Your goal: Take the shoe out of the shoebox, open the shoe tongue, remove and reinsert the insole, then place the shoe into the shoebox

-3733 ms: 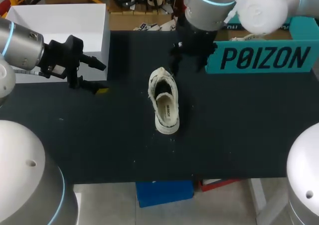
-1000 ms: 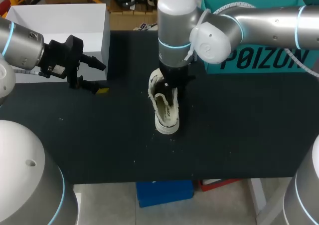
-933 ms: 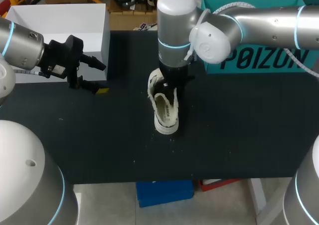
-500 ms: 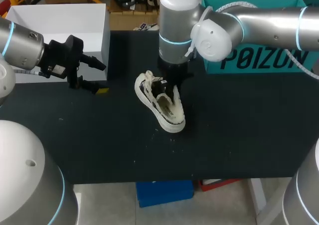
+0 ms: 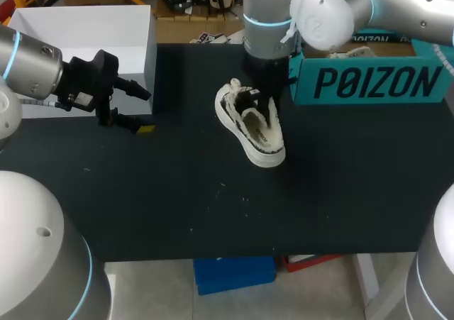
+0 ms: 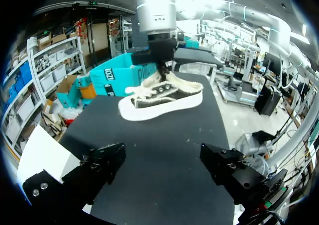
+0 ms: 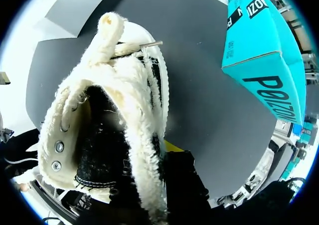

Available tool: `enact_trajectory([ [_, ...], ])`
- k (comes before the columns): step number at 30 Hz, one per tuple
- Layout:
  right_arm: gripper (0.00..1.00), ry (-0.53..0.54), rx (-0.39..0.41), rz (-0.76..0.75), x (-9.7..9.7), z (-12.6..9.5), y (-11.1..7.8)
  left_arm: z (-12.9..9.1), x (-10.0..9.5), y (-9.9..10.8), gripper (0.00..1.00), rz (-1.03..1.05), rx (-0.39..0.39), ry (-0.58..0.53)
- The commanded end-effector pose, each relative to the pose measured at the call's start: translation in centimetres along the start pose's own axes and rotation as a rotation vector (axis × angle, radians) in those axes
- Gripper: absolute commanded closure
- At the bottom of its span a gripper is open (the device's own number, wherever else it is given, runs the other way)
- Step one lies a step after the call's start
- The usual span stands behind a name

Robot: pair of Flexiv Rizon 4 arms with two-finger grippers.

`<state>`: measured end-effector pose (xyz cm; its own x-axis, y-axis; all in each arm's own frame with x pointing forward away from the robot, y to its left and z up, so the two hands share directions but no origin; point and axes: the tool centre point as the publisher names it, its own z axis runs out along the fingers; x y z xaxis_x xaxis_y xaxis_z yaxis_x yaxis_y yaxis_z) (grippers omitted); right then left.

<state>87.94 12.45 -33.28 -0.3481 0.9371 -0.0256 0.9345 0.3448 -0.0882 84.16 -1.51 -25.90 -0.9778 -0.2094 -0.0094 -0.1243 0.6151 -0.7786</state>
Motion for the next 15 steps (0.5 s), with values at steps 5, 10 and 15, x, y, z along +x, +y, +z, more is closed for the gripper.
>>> enact_trajectory([
  [5,1.00,-0.082,0.013,-0.291,-1.8,-10.1,-1.2,0.0,0.0,0.0,0.00,-0.001,-0.005,0.001],
  [10,1.00,-0.148,0.068,-0.673,-2.4,-13.5,-1.1,0.0,0.0,0.0,0.00,-0.001,-0.005,0.001],
  [15,1.00,-0.173,0.127,-0.780,-2.9,-14.7,-1.2,0.0,0.0,0.0,0.00,-0.001,-0.005,0.001],
])
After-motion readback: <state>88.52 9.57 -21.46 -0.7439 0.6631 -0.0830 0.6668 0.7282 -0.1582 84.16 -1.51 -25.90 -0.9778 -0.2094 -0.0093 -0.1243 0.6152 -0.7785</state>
